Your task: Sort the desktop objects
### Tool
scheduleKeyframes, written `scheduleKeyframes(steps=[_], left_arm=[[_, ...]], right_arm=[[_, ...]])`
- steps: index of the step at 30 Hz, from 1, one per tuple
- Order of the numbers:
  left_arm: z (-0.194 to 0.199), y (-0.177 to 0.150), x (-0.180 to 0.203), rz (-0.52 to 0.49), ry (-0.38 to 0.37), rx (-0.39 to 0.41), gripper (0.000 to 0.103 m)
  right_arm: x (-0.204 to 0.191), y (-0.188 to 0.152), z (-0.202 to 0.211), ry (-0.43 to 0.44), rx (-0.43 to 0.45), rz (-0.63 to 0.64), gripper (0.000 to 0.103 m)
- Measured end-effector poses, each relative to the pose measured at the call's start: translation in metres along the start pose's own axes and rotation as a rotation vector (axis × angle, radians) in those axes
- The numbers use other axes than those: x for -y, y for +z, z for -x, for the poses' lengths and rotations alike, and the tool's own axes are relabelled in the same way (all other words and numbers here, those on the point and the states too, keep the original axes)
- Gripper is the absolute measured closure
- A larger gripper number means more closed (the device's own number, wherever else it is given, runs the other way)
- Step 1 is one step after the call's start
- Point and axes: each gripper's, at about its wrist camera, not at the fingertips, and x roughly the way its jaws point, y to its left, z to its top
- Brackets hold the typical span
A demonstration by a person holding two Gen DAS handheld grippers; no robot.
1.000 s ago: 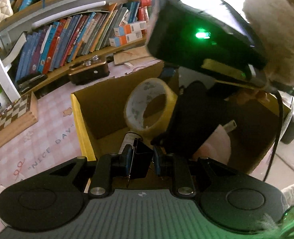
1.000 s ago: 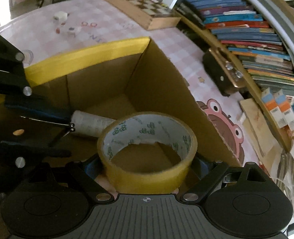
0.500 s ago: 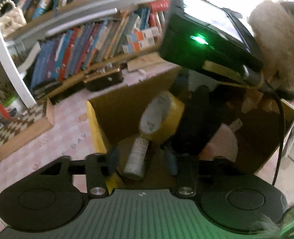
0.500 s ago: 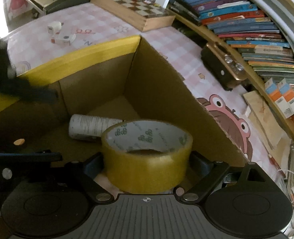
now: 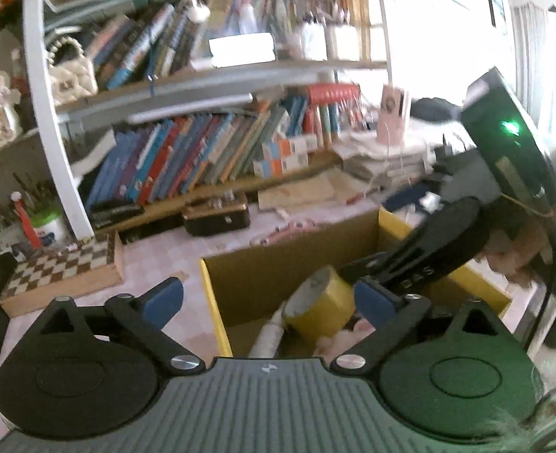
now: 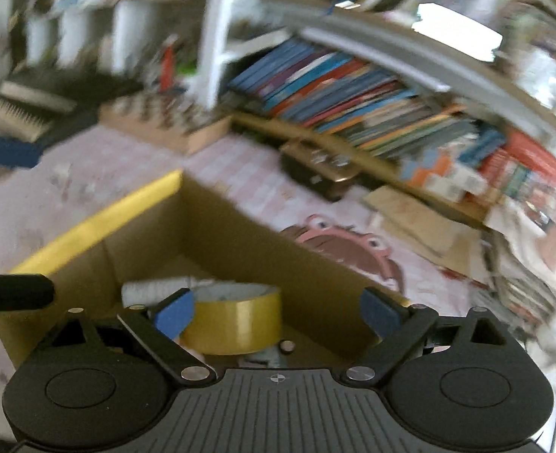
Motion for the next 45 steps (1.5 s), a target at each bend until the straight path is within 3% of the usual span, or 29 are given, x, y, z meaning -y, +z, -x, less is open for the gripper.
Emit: scheduleKeyframes(steps=[10, 24, 45], left_arm=[[0.028, -0.002, -0.011, 0.098, 0.022, 0.069, 0.000], [0.059, -0.037, -0.028, 0.172, 0.026, 0.066, 0.000], [0.112, -0.112, -0.079, 0.168, -0.084, -0.070, 0.000]], right_arm=[[0.017, -0.029, 0.063, -0.165, 0.140, -0.312, 0.006], [-0.033, -0.068, 0.114, -0.347, 0.209, -0.486, 0.006], [-0.157, -0.104, 0.134, -0.426, 0.082, -0.631, 0.006]])
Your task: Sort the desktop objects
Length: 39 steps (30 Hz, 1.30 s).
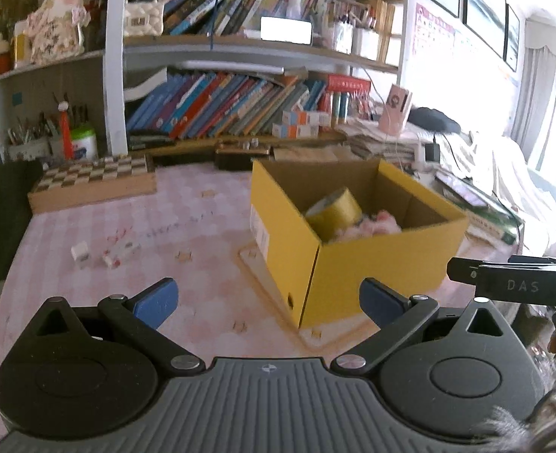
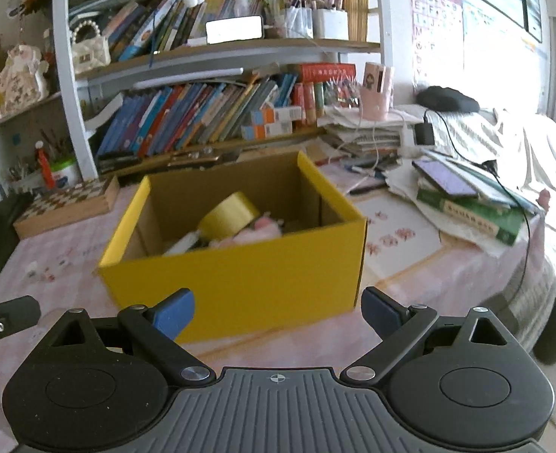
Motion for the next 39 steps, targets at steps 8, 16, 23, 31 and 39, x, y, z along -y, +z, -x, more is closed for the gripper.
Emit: scheduleKeyframes(steps=[8, 16, 23, 31, 39], left_arm=[[0.022, -0.024, -0.020, -0.009, -0.031, -0.052, 0.000], [0.038, -0.036, -0.039, -0.015, -0.031, -0.077, 0.000], [0.050, -0.043, -0.059, 0.001, 0.007, -0.081, 0.000], [0.062, -0.046, -0.086, 0.051, 0.074, -0.071, 0.000], [0.071, -0.051, -0.105, 0.086, 0.116, -0.062, 0.000]], right_arm=[[-0.028, -0.028, 0.025, -0.003, -0.045, -0.009, 0.006], [-0.052, -0.045, 0.035, 0.024, -0.082, -0.004, 0.006], [-0.076, -0.048, 0.032, 0.062, -0.111, 0.027, 0.006], [-0.110, -0.049, 0.033, 0.138, -0.114, 0.093, 0.006], [-0.137, -0.051, 0.034, 0.199, -0.117, 0.158, 0.006]])
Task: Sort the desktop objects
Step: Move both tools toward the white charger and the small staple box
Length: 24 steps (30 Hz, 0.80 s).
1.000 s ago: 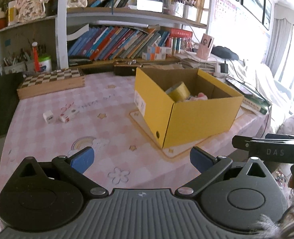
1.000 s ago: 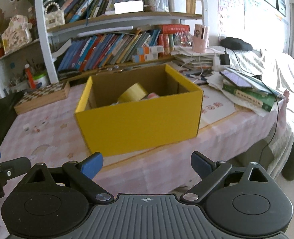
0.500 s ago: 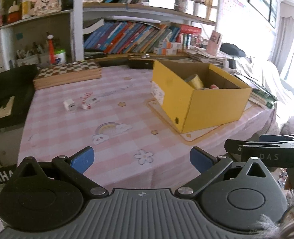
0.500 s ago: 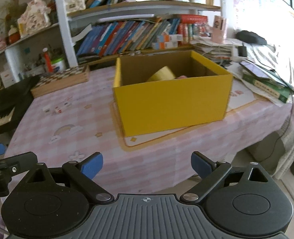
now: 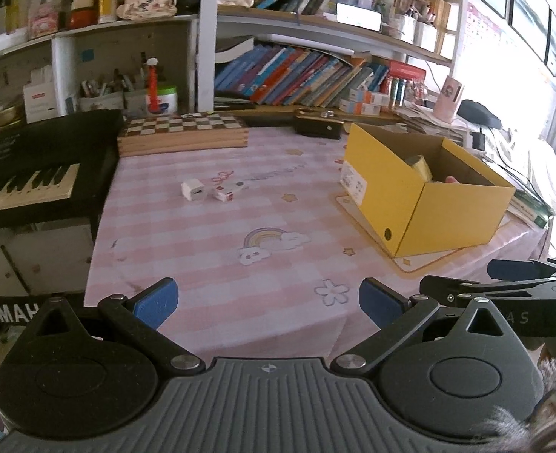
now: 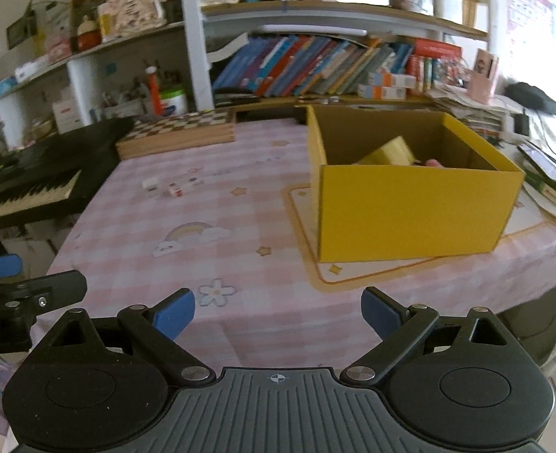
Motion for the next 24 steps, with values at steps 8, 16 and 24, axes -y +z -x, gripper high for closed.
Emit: scheduleKeyframes(steps=[8, 16, 24], left_arm=[[0.008, -0.006, -0.020, 0.019, 0.040, 0.000, 0.000], [0.011, -0.006, -0.034, 0.034, 0.063, 0.001, 0.000], [0.000, -0.003, -0.038, 0.038, 0.055, -0.013, 0.000]], right_arm=[[-0.022, 0.001, -0.004, 0.039, -0.004, 0.031, 0.006], [-0.043, 0.003, -0.008, 0.082, -0.016, 0.071, 0.006], [-0.049, 0.007, -0.017, 0.089, -0.023, 0.082, 0.006]])
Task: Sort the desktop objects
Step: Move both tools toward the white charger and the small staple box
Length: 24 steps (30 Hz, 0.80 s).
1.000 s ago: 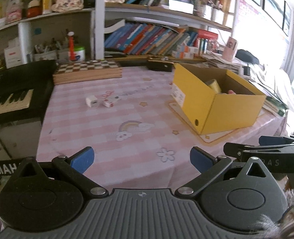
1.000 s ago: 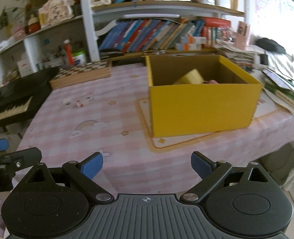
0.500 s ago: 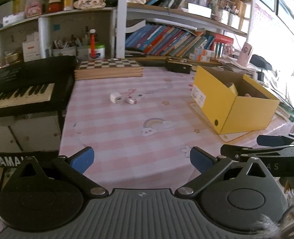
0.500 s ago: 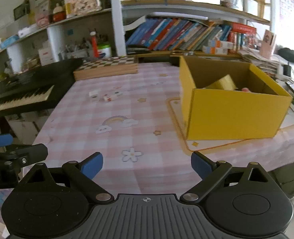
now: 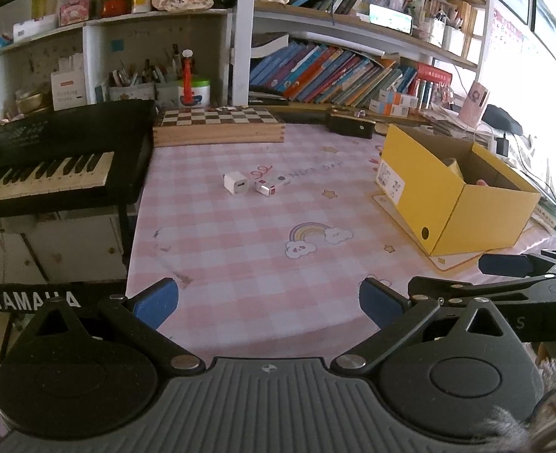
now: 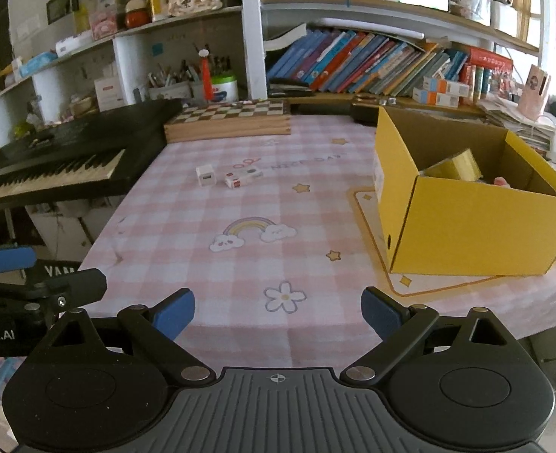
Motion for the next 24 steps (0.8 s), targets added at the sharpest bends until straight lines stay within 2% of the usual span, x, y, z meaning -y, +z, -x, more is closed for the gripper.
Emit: scheduleKeyframes(steps=[9, 24], left_arm=[[-0.026, 0.014, -0.007, 0.018, 0.016, -0.006, 0.000], [-0.089, 0.060, -0.013, 0.076, 0.070, -0.020, 0.000]], right_arm=[[-0.005, 0.019, -0.028, 0.032, -0.001, 0.042, 0.007], [0.010, 0.072, -0.090, 0.086, -0.023, 0.091, 0.008]])
